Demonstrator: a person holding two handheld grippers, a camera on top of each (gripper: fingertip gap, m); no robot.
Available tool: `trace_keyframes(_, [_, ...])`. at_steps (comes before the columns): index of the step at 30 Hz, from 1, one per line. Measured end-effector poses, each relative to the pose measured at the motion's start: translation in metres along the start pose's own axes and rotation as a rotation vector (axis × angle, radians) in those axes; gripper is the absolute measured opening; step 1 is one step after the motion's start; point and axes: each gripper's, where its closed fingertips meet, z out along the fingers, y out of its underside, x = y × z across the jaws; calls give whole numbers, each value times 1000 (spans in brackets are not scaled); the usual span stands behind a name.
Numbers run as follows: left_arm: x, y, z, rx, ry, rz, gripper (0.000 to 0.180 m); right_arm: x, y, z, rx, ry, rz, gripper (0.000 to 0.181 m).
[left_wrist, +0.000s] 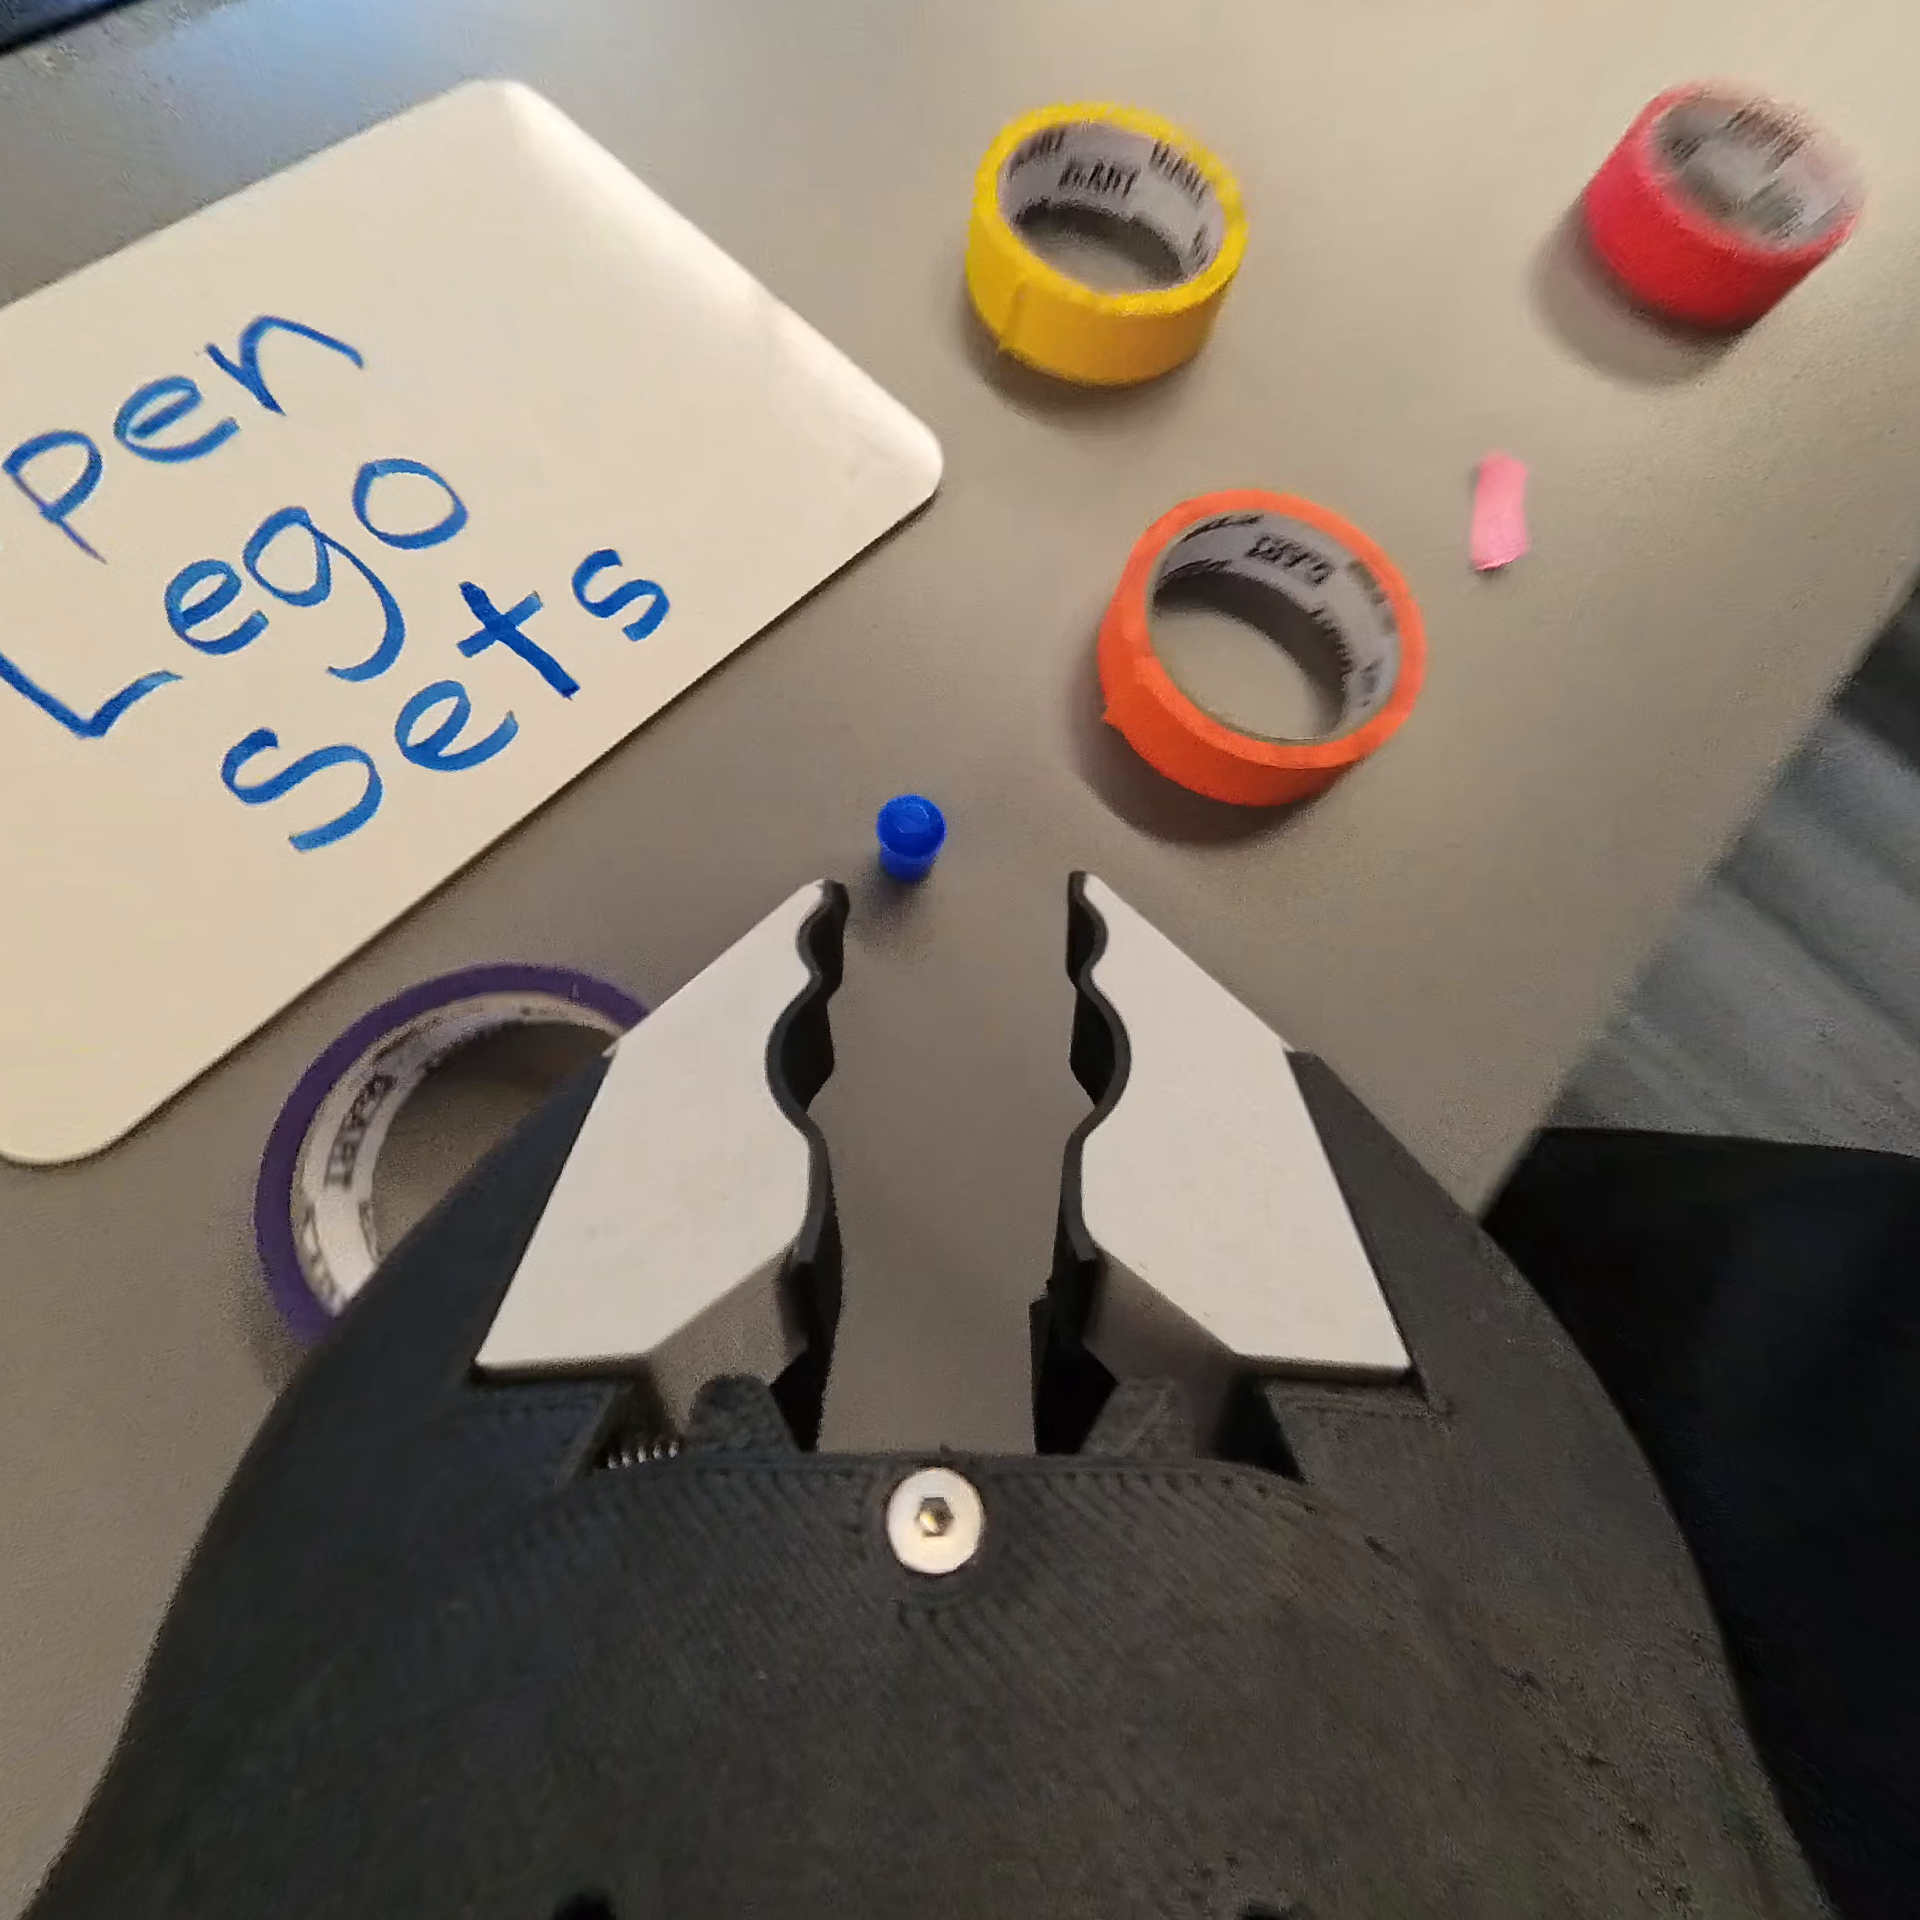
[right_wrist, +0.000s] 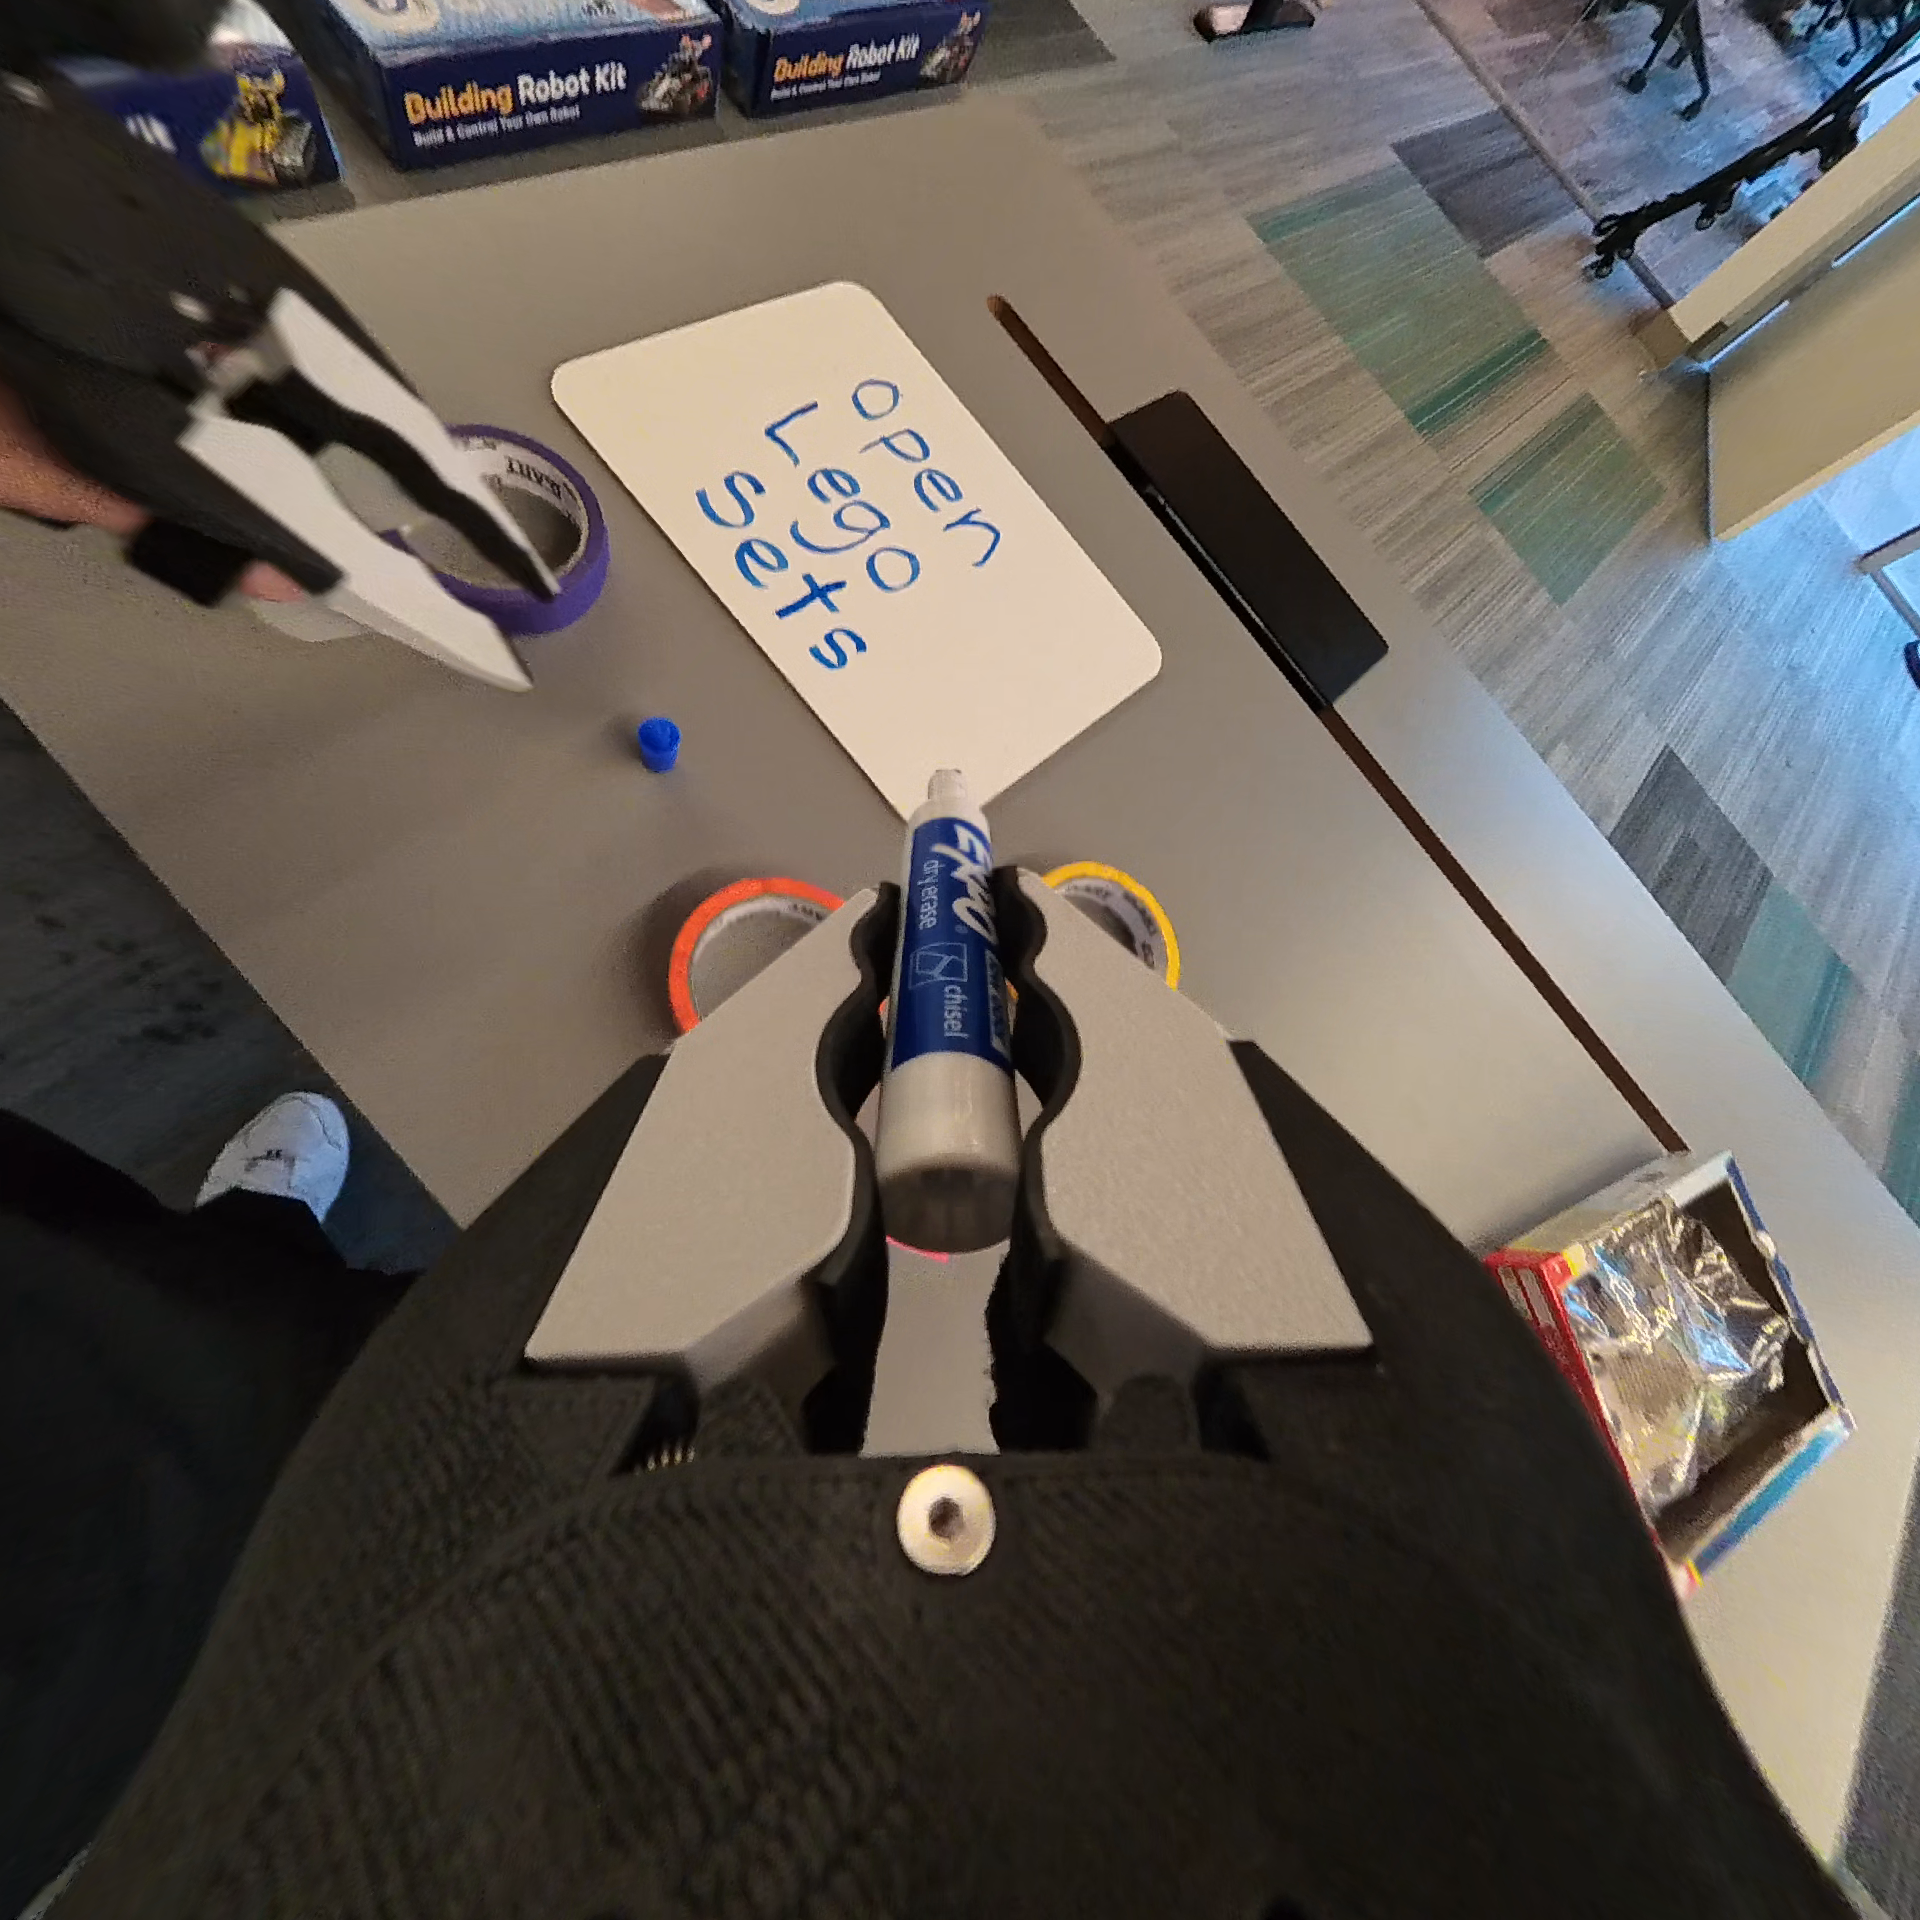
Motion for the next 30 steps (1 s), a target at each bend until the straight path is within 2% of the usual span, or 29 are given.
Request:
trace_keyframes(6, [-15, 17, 55, -151, -138, 24, 45, 18, 31, -22, -28, 1, -3, 18])
trace_keyframes(12, [-14, 19, 72, -164, -129, -80, 36, 40, 54, -24, -43, -25, 3, 17])
trace_keyframes(17, [-13, 24, 80, -189, -126, -119, 18, 50, 53, -18, -37, -47, -33, 18])
trace_keyframes(21, [-13, 24, 73, -185, -87, -194, 17, 50, 41, -15, -15, -65, -62, 18])
trace_keyframes(23, [-12, 8, 50, -114, -48, -264, 18, 46, 30, -12, 20, -85, -46, 18])
trace_keyframes(25, [0, -29, 11, 49, 75, -388, 18, 29, 13, -8, 101, -158, 20, 18])
trace_keyframes(30, [22, -123, -131, 479, 666, -842, 16, -33, -66, -9, 469, -474, 257, 17])
